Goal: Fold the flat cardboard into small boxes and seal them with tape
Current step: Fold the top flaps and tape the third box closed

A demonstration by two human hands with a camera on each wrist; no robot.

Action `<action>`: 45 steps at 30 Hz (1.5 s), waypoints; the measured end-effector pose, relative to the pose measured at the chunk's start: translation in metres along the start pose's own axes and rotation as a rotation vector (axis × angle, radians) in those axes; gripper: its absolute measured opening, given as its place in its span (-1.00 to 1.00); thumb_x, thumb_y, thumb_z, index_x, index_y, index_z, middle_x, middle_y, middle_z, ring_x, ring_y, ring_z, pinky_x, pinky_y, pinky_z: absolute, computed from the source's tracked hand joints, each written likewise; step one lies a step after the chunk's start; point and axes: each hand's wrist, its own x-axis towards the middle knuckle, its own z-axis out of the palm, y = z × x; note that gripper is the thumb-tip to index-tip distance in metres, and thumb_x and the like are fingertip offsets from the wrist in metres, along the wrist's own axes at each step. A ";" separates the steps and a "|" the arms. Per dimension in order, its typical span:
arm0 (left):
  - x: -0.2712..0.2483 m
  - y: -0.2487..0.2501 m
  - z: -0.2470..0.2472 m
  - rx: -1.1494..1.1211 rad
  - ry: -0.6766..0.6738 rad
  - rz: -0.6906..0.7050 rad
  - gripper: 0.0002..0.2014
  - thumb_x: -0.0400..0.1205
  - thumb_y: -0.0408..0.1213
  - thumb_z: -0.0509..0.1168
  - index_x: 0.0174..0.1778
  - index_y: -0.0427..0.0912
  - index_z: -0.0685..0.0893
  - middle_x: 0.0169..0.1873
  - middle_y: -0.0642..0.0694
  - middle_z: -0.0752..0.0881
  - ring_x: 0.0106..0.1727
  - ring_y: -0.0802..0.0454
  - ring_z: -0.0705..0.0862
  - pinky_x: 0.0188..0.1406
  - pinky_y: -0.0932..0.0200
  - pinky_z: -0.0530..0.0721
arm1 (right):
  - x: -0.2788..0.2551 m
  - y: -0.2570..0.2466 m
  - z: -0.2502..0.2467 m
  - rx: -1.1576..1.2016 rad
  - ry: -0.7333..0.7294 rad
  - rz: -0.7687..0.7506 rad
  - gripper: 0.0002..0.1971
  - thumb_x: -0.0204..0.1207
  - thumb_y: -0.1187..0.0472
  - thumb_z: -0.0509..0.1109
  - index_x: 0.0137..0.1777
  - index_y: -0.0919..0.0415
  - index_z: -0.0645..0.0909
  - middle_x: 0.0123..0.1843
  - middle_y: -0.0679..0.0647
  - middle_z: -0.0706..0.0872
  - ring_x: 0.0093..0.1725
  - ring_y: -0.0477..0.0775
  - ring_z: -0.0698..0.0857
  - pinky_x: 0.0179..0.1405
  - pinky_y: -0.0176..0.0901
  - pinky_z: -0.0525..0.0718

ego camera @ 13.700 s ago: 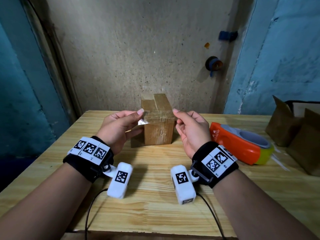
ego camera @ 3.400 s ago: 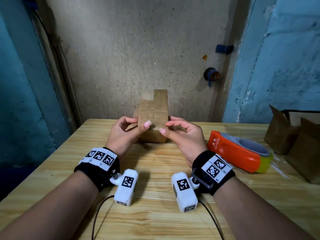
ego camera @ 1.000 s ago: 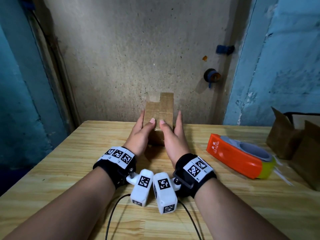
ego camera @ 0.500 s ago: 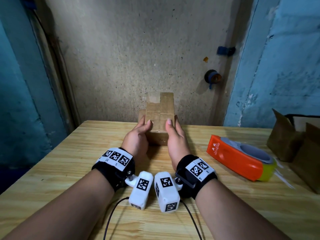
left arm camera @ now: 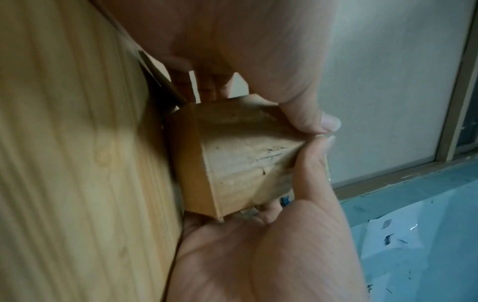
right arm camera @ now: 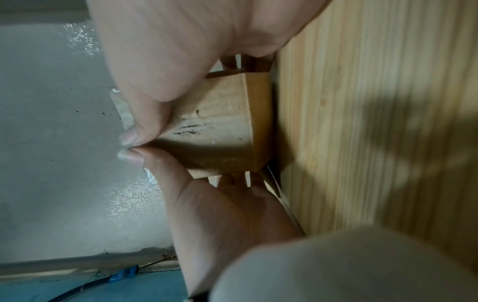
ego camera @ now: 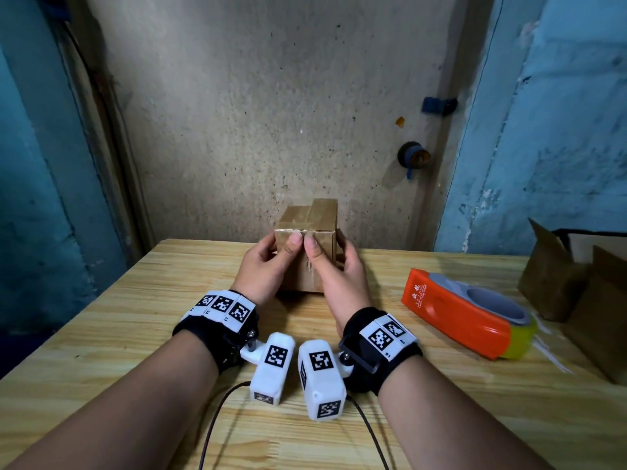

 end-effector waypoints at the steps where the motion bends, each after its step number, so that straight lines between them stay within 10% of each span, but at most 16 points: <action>1: -0.001 0.000 0.000 0.003 0.008 -0.008 -0.74 0.59 -0.02 0.38 0.03 -0.11 0.79 -0.18 0.18 0.86 -0.11 0.38 0.75 -0.05 0.46 0.62 | -0.001 -0.001 -0.001 0.009 0.001 0.012 -0.51 0.42 -0.25 0.68 0.27 -0.06 0.76 0.17 -0.11 0.89 0.20 -0.16 0.84 0.40 0.04 0.74; 10: 0.002 -0.002 -0.004 0.091 0.019 -0.072 -0.55 0.63 0.18 0.19 0.08 -0.09 0.80 -0.04 0.13 0.87 0.07 0.30 0.77 0.16 0.33 0.65 | -0.001 0.004 -0.002 -0.089 -0.006 0.065 -0.48 0.52 -0.37 0.51 0.14 0.07 0.84 0.00 -0.10 0.92 0.11 -0.05 0.88 0.36 0.16 0.77; 16: 0.001 0.006 -0.006 0.032 0.038 -0.174 -0.50 0.84 0.10 -0.06 0.04 0.00 0.78 -0.14 0.18 0.87 -0.02 0.36 0.79 0.13 0.31 0.66 | 0.002 0.002 -0.006 -0.067 -0.028 0.124 -0.59 0.54 -0.36 0.48 0.08 -0.04 0.77 -0.05 -0.23 0.88 -0.02 -0.33 0.80 0.00 -0.40 0.67; 20: 0.001 0.008 -0.005 0.038 0.035 -0.161 -0.32 0.57 0.33 0.19 0.20 -0.22 0.80 0.16 -0.09 0.84 0.25 0.11 0.76 0.35 0.10 0.63 | 0.005 0.007 -0.004 -0.049 0.006 0.083 -0.52 0.36 -0.19 0.74 0.12 0.11 0.81 0.01 -0.11 0.92 0.08 -0.11 0.88 0.29 0.04 0.79; 24: 0.002 0.004 -0.006 0.047 0.023 -0.102 -0.37 0.59 0.15 0.32 0.34 -0.32 0.75 0.23 -0.13 0.81 0.37 0.03 0.72 0.51 0.03 0.59 | 0.009 0.013 -0.002 -0.049 0.012 0.068 -0.50 0.37 -0.22 0.71 0.15 0.10 0.82 0.03 -0.06 0.92 0.11 -0.02 0.89 0.34 0.21 0.78; 29: 0.002 0.006 -0.004 -0.035 0.009 -0.188 -0.58 0.75 -0.01 0.21 0.28 -0.27 0.75 0.05 0.01 0.85 0.05 0.35 0.79 0.00 0.47 0.70 | 0.011 0.015 -0.002 -0.122 -0.066 0.073 -0.57 0.50 -0.23 0.58 0.25 -0.02 0.77 0.13 -0.14 0.90 0.20 -0.08 0.85 0.40 0.19 0.75; 31: 0.003 0.005 -0.003 -0.074 0.006 -0.210 -0.65 0.82 -0.10 0.14 0.22 -0.25 0.73 -0.08 0.08 0.84 -0.13 0.39 0.80 -0.28 0.54 0.66 | 0.010 0.013 -0.003 -0.114 -0.081 0.075 -0.60 0.54 -0.19 0.58 0.27 -0.01 0.76 0.15 -0.15 0.89 0.21 -0.12 0.83 0.42 0.12 0.74; 35: 0.002 0.006 -0.004 -0.085 -0.006 -0.207 -0.55 0.65 0.16 0.23 0.11 -0.12 0.80 -0.04 0.11 0.88 0.02 0.30 0.82 -0.12 0.40 0.70 | 0.010 0.007 -0.010 -0.081 -0.021 0.093 -0.53 0.50 -0.34 0.54 0.11 0.06 0.83 -0.04 -0.18 0.91 -0.02 -0.28 0.84 -0.02 -0.45 0.68; 40: 0.001 0.005 -0.003 -0.028 -0.004 -0.122 -0.75 0.69 -0.14 0.36 0.19 -0.17 0.80 -0.07 0.11 0.88 -0.02 0.30 0.79 -0.08 0.44 0.65 | 0.011 0.005 -0.010 -0.117 0.001 0.084 -0.56 0.64 -0.25 0.43 0.10 0.16 0.81 -0.16 -0.13 0.89 -0.26 -0.45 0.77 -0.33 -0.61 0.56; 45: 0.003 -0.002 -0.005 -0.041 -0.046 -0.148 -0.76 0.71 -0.09 0.29 0.09 -0.13 0.80 -0.03 0.04 0.87 0.07 0.17 0.80 0.04 0.30 0.71 | 0.013 0.005 -0.005 -0.123 -0.056 0.050 -0.77 0.75 -0.05 0.39 0.30 -0.02 0.73 0.08 -0.15 0.89 0.06 -0.32 0.82 0.16 -0.28 0.72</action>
